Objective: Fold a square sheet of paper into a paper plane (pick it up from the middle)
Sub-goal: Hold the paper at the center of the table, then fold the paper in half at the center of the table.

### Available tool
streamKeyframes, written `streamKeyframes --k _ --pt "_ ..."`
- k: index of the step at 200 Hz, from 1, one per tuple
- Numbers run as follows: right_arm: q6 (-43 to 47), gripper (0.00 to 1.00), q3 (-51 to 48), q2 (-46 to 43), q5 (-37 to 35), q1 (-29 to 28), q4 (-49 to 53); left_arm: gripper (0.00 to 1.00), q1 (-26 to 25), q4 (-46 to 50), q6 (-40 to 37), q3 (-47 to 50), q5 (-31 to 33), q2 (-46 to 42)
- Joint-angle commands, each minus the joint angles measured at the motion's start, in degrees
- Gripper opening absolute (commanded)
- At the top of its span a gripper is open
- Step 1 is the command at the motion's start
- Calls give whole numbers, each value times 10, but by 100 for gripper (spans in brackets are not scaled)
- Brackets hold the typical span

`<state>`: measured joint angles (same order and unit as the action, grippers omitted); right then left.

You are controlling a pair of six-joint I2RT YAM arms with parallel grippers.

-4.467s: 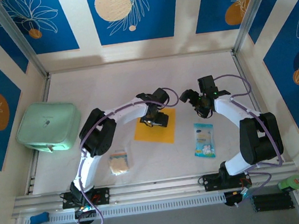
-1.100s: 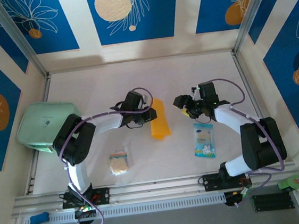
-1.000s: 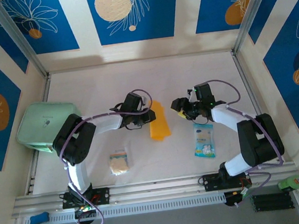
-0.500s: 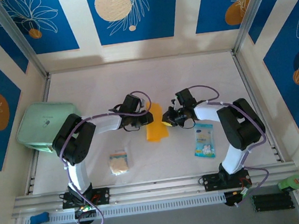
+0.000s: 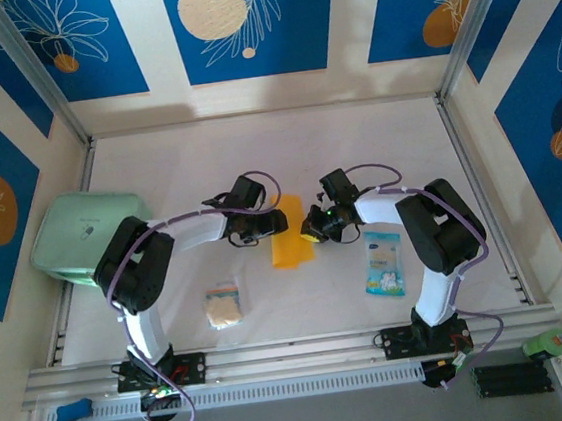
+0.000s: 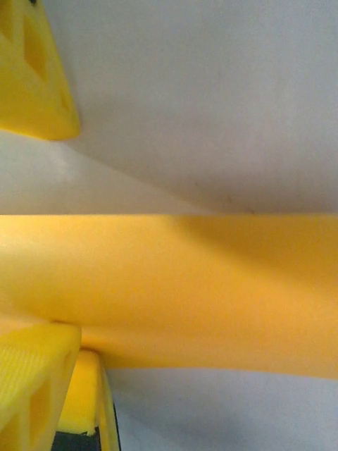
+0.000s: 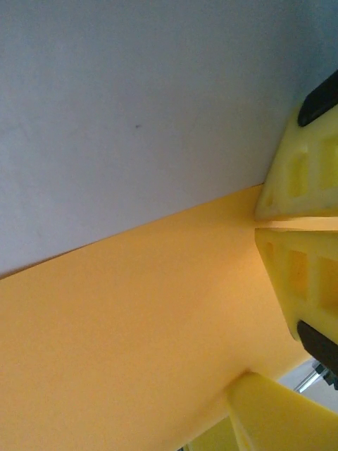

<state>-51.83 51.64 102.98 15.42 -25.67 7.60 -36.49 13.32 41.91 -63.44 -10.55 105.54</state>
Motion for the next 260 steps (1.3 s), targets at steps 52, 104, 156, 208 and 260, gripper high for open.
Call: streamKeyframes --k 52,104,156,208,260 --pt "-24 13 -2 6 44 -1 -12 82 -42 90 -4 -25 41 -15" --pt "-38 16 -32 -28 74 15 -59 77 -48 123 -17 -64 51 31" --pt "-15 22 -64 -92 37 49 -45 60 -45 128 -29 -58 57 47" --pt "4 23 -64 -105 18 64 -23 46 -39 136 -72 -54 53 58" --pt "12 22 -60 -97 16 64 -19 43 -32 152 -132 -48 34 73"
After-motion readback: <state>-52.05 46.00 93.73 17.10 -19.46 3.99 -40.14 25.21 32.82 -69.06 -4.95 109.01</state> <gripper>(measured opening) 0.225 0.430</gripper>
